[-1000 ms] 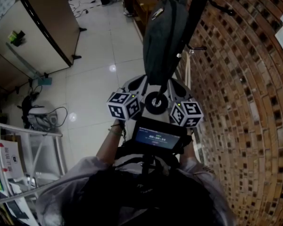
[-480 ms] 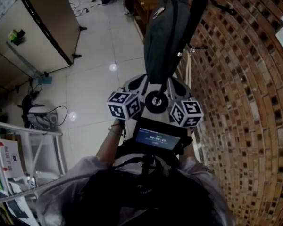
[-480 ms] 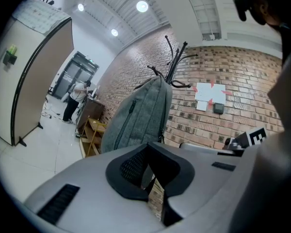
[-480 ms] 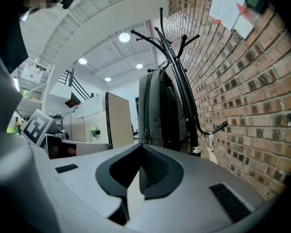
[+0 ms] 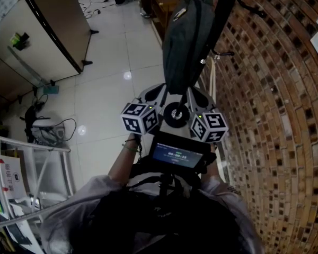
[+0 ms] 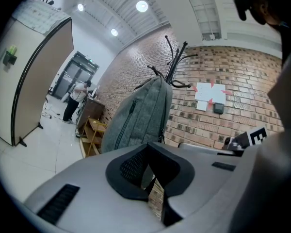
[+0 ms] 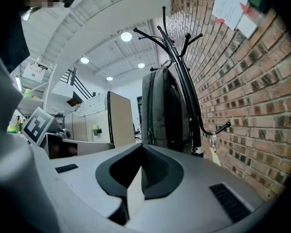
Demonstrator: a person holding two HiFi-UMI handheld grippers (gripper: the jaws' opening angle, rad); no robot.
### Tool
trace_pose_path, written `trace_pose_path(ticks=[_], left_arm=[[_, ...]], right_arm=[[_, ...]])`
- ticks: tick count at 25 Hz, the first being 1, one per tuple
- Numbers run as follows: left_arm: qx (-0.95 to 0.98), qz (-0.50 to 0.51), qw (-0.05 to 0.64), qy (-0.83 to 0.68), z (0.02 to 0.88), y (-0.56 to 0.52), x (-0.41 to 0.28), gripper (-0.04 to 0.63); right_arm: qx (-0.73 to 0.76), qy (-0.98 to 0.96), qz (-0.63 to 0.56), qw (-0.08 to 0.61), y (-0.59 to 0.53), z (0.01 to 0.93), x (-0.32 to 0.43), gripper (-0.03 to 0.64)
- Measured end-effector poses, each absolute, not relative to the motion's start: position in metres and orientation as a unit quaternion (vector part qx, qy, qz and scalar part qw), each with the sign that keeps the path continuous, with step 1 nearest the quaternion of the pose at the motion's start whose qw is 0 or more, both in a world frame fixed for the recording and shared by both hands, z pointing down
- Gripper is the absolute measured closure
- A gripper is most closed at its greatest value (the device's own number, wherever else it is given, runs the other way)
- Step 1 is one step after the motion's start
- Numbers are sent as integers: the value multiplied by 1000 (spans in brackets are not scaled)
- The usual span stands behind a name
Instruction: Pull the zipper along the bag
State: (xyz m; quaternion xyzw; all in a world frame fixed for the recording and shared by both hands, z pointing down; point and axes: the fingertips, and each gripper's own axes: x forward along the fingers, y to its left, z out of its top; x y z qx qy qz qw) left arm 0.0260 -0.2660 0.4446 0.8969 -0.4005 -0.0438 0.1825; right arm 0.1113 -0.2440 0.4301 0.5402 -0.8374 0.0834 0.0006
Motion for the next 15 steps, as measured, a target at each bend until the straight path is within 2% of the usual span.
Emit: trace_pose_path(ticks=[15], left_arm=[[898,-44,182,-397,445,-265,26,588]], right_arm=[[532,-843,82,3,-245,434,109,607]])
